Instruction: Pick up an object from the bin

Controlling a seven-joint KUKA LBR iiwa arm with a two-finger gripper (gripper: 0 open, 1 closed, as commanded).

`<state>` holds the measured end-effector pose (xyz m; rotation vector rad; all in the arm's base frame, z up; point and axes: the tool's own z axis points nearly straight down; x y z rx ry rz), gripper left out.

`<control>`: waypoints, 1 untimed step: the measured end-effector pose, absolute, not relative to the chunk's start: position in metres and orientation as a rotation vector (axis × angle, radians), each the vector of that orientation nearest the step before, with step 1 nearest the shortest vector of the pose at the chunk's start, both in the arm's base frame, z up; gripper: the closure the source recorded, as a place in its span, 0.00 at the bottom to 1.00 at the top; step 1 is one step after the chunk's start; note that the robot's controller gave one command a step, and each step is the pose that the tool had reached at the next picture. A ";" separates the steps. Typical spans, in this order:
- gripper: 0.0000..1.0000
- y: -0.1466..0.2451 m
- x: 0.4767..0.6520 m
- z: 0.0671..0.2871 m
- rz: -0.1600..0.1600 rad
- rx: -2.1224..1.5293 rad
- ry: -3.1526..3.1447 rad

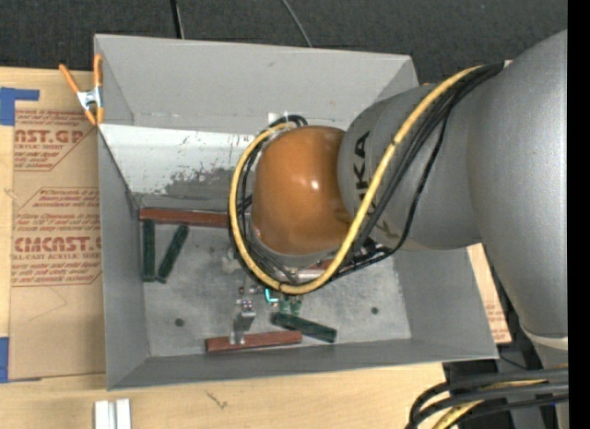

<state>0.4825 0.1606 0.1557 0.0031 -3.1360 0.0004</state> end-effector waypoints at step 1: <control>0.00 0.160 0.484 0.158 -0.001 0.000 -3.141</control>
Offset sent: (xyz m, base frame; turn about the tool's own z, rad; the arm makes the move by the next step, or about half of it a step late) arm -0.0009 -0.0845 -0.0857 -0.1406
